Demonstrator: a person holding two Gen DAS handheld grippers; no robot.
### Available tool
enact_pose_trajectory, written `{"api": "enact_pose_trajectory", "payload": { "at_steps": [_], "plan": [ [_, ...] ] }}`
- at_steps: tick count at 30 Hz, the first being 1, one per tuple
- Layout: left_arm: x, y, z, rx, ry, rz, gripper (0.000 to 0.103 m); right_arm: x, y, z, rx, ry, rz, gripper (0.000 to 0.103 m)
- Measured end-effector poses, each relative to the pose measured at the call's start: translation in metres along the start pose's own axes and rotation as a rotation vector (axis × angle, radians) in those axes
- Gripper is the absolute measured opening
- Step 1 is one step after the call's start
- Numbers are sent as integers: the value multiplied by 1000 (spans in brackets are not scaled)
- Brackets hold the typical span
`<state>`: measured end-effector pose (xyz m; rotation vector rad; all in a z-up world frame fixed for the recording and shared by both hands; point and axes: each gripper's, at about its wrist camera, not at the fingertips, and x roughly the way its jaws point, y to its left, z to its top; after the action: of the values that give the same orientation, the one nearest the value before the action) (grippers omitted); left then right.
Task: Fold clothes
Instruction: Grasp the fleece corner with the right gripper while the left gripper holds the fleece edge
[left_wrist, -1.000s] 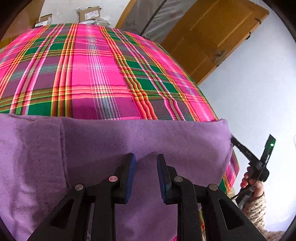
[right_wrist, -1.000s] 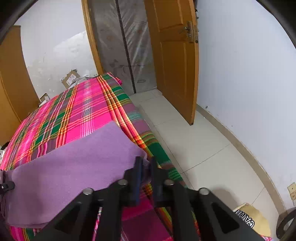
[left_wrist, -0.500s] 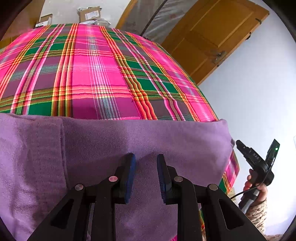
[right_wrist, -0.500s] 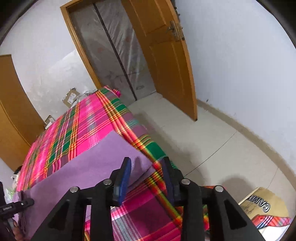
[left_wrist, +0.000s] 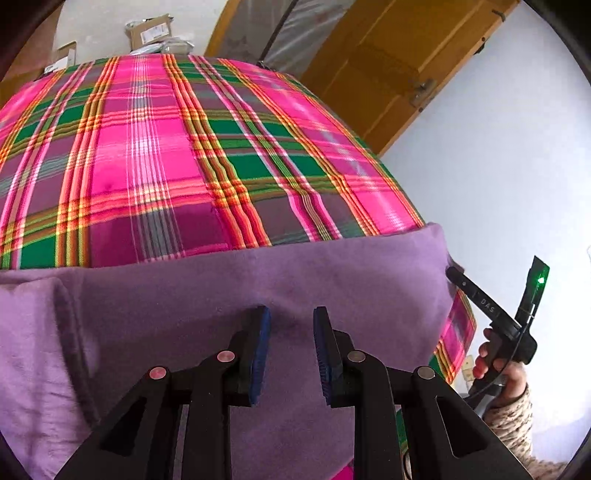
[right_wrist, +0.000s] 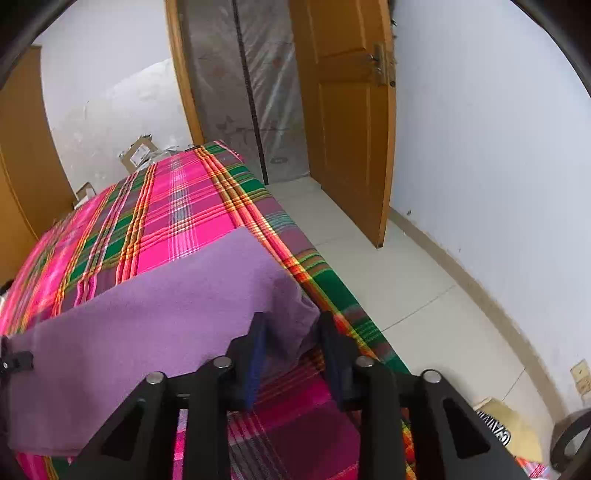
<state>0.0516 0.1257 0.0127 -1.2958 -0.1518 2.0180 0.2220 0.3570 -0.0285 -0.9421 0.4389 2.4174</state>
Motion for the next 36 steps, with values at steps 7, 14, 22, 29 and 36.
{"api": "enact_pose_trajectory", "payload": {
  "at_steps": [7,14,22,29,36],
  "plan": [
    [0,2,-1,-6,6,-1,25,-2,2,-1,-15,-6,24,12],
    [-1,1,-2,-9,6,0,25,-17,10,3,-50,-65,65,12],
    [-1,1,-4,-11,8,0,25,-51,40,10,-148,-172,150,11],
    [-2,4,-5,-19,10,-7,25,-74,77,8,-230,-204,221,11],
    [-2,5,-5,-28,12,-15,25,-86,87,11,-262,-248,199,11]
  ]
}}
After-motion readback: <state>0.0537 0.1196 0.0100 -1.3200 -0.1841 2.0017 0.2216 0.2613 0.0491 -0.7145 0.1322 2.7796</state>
